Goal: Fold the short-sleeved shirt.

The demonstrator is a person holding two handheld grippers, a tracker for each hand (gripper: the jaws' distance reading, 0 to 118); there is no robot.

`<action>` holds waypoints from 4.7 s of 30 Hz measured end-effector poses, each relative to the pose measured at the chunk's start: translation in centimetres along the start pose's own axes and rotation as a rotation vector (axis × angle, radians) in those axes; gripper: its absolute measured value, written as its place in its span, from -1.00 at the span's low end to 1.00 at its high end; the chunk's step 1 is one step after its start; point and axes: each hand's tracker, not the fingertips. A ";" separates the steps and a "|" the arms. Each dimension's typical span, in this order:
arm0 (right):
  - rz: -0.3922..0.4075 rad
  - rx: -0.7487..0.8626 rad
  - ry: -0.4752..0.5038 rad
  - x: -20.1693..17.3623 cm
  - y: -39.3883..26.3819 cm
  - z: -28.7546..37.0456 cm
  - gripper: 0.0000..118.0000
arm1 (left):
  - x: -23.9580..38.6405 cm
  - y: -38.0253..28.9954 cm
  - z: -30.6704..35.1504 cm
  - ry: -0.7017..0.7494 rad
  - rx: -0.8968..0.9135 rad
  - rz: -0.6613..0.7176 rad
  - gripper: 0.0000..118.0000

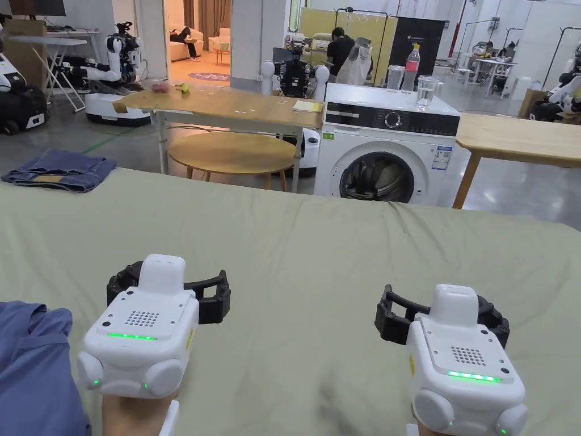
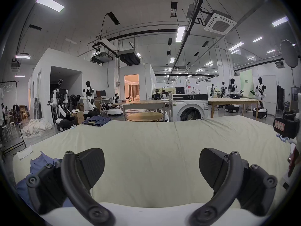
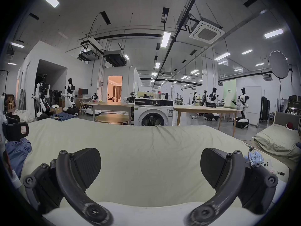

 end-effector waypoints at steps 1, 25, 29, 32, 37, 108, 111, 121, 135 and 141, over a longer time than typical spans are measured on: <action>0.002 0.003 0.002 0.0 0.0 0.0 1.00 | 0.0 0.0 0.0 0.000 0.000 -0.002 0.95; 0.004 -0.007 -0.004 -0.1 0.1 0.0 1.00 | 0.1 0.5 0.1 -0.003 0.005 -0.011 0.95; 0.002 -0.007 -0.004 -0.1 0.2 -0.1 1.00 | 0.1 0.6 0.0 -0.002 0.005 -0.009 0.95; 0.002 -0.010 0.001 -0.2 0.2 -0.1 1.00 | 0.1 0.6 -0.1 -0.005 0.003 -0.013 0.95; 0.011 -0.008 -0.005 -0.4 0.0 0.0 1.00 | 0.2 0.8 -0.1 -0.009 0.008 -0.013 0.95; -0.037 -0.010 -0.006 0.1 0.8 0.6 0.93 | 0.2 1.7 1.2 -0.029 0.036 0.014 0.95; -0.040 -0.011 -0.012 0.2 0.8 0.6 0.93 | 0.1 1.8 1.3 -0.026 0.038 0.017 0.95; -0.017 -0.005 -0.014 0.2 0.9 0.9 0.93 | 0.0 1.8 1.5 -0.024 0.033 0.029 0.95; 0.006 -0.002 -0.005 -0.4 0.7 1.3 0.93 | 0.2 1.4 1.9 -0.025 0.033 0.003 0.95; 0.009 0.001 -0.005 -0.8 0.4 1.6 0.25 | -0.1 1.5 2.2 -0.019 0.045 0.019 0.71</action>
